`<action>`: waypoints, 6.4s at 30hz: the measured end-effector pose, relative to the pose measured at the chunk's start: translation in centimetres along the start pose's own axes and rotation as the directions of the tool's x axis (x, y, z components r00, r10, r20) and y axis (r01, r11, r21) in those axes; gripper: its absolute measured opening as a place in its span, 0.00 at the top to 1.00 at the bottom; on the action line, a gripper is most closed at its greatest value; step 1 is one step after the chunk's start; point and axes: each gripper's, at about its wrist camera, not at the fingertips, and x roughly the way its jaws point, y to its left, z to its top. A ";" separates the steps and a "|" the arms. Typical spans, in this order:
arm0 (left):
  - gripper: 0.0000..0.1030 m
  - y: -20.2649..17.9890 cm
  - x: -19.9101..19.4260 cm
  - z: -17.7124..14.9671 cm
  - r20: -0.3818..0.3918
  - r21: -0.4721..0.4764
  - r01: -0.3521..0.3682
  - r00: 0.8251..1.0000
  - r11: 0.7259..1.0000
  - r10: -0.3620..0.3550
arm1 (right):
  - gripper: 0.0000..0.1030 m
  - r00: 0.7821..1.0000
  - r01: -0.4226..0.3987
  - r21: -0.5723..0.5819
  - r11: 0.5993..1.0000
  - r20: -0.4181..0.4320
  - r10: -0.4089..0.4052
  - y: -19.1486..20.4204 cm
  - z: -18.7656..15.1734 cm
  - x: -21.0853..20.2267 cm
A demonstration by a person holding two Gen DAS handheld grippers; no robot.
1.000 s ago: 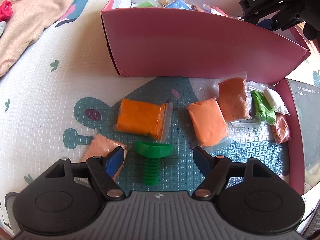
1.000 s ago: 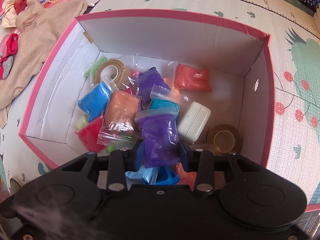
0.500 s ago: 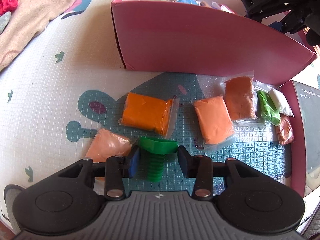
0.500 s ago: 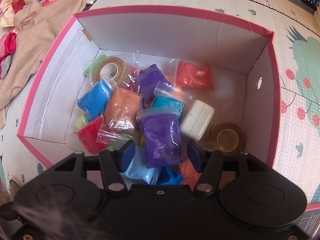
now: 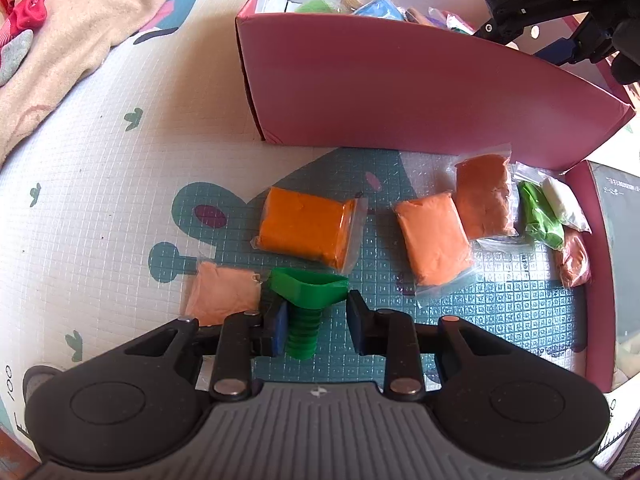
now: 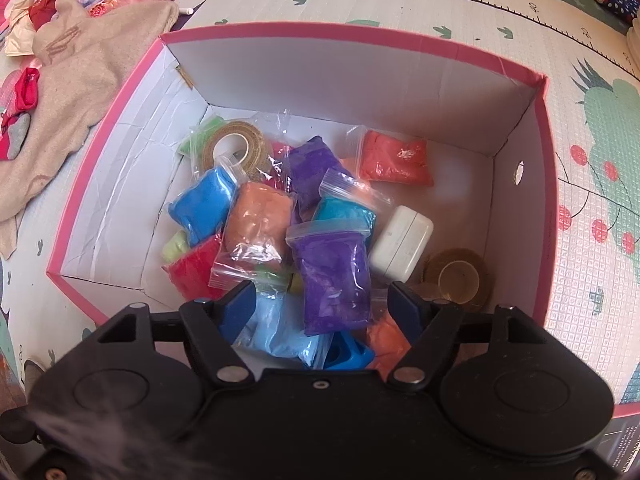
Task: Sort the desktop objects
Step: 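Lift the green bolt with the left gripper over the pink box, then lower the green bolt into the pink box and open the left gripper, then withdraw the left gripper up out of the box, then move the right gripper to the black lid's edge and close it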
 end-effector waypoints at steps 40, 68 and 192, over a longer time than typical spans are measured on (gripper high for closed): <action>0.72 -3.1 -11.7 4.5 0.254 0.037 0.111 0.960 0.993 -0.117 | 0.28 0.992 0.000 0.081 0.997 0.122 -0.010 -0.3 -2.8 -11.4; 0.72 -7.3 -10.0 13.6 0.384 0.037 0.162 0.909 0.986 -0.164 | 0.27 0.993 -0.105 0.215 0.971 0.067 0.093 -4.2 -15.5 -16.3; 0.14 -17.5 -17.0 3.0 0.176 0.285 0.197 0.951 0.938 -0.254 | 0.26 0.991 0.094 0.243 0.966 0.068 -0.113 -13.9 -17.6 -24.3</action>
